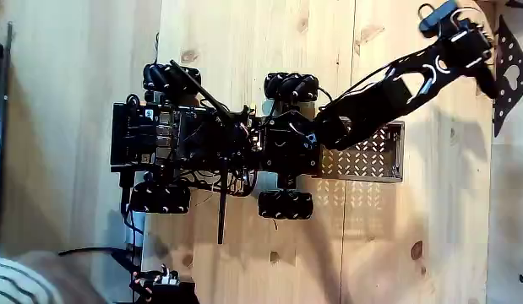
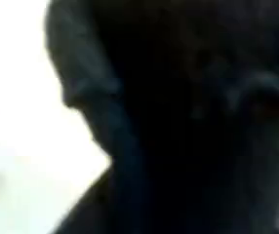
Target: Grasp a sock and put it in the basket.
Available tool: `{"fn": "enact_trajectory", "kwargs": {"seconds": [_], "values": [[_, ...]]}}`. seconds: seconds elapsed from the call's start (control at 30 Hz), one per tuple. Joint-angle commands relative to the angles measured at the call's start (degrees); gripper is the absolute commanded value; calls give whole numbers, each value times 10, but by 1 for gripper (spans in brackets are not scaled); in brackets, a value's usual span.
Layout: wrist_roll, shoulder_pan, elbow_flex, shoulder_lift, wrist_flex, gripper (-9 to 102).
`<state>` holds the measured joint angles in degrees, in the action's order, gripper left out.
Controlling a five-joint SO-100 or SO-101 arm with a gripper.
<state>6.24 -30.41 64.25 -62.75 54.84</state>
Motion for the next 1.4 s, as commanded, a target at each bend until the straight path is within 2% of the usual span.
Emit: {"fn": "enact_trajectory", "kwargs": {"seconds": [0.0,0.17,0.37,0.57,0.87,1.1,1.37], "values": [[-49,29,-10,-92,4,0],[-93,69,-3,-218,42,0],[-80,108,-3,-371,127,0],[-49,200,-3,-504,218,0],[76,287,-2,-524,360,0],[204,344,-2,-507,529,0],[208,376,-1,-507,562,0]]}}
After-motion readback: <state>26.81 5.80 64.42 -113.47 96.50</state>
